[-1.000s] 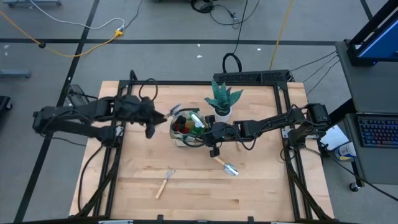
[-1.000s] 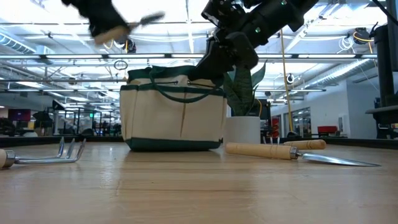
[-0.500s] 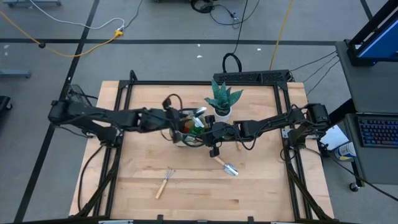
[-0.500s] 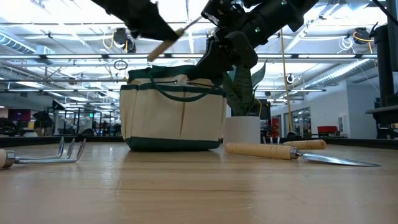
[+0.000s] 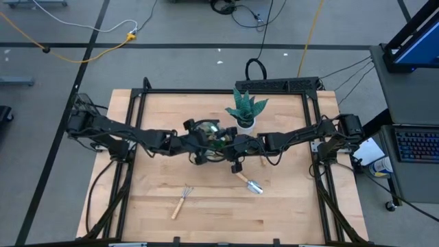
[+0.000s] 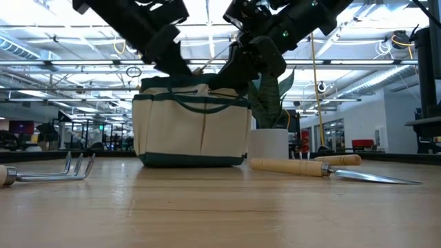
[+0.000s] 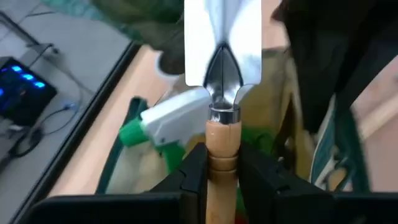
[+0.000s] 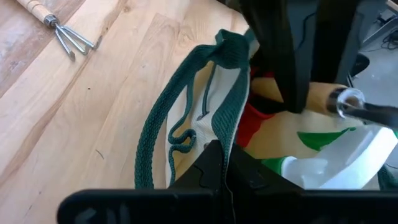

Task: Pick & Place Garden tools in Gardening bag
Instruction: Put the top brown trowel into the white gardening bag

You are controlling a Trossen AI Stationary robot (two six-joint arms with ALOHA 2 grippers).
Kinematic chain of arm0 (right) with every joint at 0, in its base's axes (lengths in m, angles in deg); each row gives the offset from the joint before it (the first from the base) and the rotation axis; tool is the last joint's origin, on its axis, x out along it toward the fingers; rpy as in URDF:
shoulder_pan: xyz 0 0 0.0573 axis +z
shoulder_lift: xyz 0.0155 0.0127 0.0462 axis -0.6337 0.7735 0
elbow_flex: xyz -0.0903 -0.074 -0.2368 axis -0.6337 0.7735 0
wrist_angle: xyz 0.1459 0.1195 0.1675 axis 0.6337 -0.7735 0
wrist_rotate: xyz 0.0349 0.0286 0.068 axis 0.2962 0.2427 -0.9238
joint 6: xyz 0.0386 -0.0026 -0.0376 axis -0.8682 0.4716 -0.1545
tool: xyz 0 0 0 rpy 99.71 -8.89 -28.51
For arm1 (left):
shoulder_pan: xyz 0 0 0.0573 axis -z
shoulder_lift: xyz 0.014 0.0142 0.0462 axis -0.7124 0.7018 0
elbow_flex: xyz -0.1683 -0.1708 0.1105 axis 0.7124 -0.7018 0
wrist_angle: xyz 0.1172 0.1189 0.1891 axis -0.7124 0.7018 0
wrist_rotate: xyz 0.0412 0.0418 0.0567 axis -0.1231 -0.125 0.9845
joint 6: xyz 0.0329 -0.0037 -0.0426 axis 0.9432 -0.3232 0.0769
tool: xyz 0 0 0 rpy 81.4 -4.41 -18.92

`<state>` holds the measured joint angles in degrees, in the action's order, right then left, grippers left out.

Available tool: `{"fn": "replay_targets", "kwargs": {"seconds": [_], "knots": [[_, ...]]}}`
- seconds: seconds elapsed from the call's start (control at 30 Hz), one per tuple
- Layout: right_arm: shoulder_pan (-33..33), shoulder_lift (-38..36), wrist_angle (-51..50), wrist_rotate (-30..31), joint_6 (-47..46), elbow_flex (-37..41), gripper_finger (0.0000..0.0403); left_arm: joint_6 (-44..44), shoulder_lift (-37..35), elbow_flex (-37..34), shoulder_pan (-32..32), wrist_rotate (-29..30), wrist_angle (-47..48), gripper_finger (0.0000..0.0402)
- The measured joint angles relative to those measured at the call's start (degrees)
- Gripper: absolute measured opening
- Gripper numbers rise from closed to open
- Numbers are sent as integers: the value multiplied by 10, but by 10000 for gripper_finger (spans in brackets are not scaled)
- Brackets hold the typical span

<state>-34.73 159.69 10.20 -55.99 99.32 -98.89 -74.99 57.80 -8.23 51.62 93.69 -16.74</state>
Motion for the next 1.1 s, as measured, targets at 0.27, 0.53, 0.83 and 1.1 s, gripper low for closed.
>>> {"fn": "replay_targets", "kwargs": {"seconds": [0.27,0.53,0.83,1.1], "knots": [[0,0,2,0,3,0,0,17,-17,0,10,-49,54,77],[0,0,4,0,2,0,0,19,-8,0,-7,-72,54,193],[0,0,5,0,0,0,0,14,-36,0,-11,-86,57,245],[0,0,5,0,3,0,0,-5,-53,0,-36,-192,48,189]]}}
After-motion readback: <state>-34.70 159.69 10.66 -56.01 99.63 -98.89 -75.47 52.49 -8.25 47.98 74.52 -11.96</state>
